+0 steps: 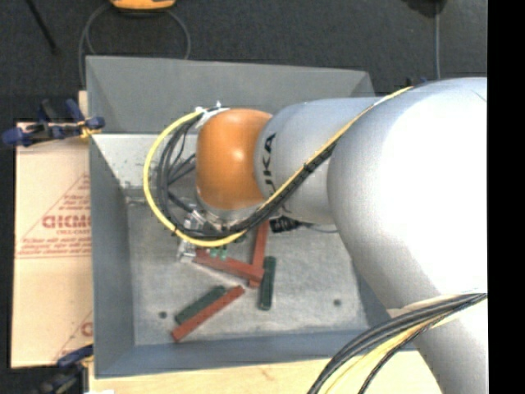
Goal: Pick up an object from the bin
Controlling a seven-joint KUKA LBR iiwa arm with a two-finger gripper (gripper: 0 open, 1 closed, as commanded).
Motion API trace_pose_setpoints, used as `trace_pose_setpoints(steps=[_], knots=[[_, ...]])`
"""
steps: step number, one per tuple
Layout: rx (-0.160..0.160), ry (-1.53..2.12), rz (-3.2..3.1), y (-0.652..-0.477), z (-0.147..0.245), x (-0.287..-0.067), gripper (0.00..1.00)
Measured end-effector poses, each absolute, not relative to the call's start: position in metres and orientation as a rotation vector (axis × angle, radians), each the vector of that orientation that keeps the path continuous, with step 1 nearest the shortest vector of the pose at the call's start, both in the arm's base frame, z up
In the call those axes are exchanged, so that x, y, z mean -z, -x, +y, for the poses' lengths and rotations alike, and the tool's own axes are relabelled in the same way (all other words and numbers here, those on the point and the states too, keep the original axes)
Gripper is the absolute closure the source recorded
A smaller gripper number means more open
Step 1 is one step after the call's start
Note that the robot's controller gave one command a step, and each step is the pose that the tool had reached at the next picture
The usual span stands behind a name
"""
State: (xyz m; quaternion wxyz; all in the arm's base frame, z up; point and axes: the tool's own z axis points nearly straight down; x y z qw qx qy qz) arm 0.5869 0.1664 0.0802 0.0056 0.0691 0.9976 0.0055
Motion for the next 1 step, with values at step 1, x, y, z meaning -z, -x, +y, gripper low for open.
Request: trace_pose_setpoints(steps=[1], knots=[[-0.001,-0.15,3.137,-0.5918,0.1634,-0.2728,1.0]])
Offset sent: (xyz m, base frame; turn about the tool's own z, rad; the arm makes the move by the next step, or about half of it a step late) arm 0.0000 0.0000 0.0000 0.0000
